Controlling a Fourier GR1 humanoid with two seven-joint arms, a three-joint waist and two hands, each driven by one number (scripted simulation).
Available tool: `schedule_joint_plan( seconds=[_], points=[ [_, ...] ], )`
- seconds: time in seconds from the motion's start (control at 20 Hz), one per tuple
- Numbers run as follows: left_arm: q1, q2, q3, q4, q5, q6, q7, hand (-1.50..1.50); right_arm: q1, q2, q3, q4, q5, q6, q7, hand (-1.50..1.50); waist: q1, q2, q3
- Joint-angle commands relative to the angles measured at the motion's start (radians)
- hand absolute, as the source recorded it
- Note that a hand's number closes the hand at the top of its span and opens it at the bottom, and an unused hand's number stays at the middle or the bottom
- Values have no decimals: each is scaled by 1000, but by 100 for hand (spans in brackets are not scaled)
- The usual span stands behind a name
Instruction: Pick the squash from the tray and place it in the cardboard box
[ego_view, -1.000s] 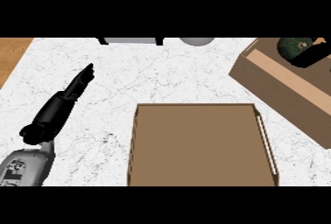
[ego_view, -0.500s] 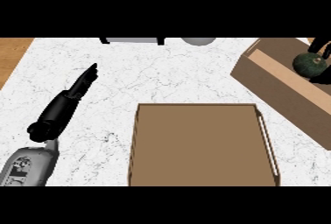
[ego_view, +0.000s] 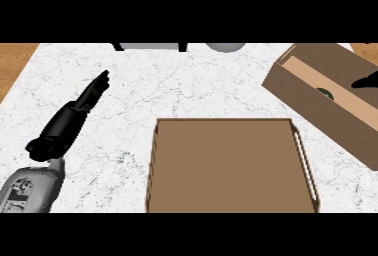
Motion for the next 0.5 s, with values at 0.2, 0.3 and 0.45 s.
schedule_joint_plan(
  seconds=[0.2,0.3,0.45],
  points=[
    [-21,5,19,25,2,1,3,0,-39,-6,-401,127,-375,-10,18,-150,-17,6,1],
    [14,-5,-6,-10,-19,7,-12,0,-66,-56,-439,162,-401,-24,100,-150,4,3,-1],
    [-34,-15,8,26,-7,5,-9,0,-22,-87,-474,198,-429,-41,51,-150,10,13,0]
  ],
)
